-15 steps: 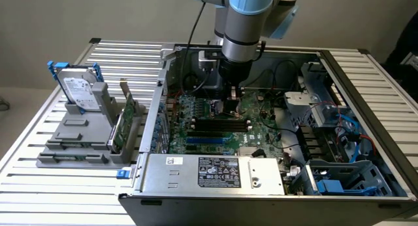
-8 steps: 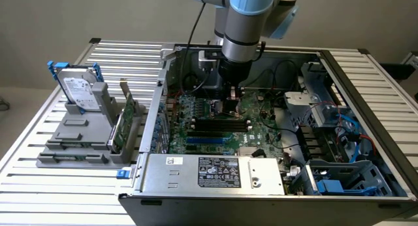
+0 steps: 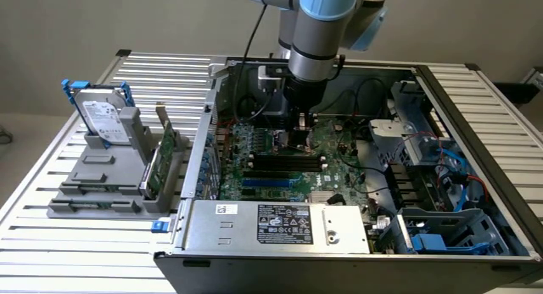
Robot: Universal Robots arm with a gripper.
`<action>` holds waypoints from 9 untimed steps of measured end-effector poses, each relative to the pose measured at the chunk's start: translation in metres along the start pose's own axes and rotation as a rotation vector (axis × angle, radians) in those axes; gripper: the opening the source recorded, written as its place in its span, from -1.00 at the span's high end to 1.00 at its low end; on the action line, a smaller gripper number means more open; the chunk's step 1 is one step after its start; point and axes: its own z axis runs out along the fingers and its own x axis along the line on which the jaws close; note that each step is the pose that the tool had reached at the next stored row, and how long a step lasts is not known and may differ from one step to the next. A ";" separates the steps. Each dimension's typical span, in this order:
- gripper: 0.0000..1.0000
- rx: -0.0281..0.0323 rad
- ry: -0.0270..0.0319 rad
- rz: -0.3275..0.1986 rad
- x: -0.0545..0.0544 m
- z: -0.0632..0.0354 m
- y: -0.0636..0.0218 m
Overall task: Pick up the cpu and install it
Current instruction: 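Place the cpu into insertion slot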
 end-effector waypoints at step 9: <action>-0.09 0.0000 -0.0002 0.000 0.000 0.0004 -0.0022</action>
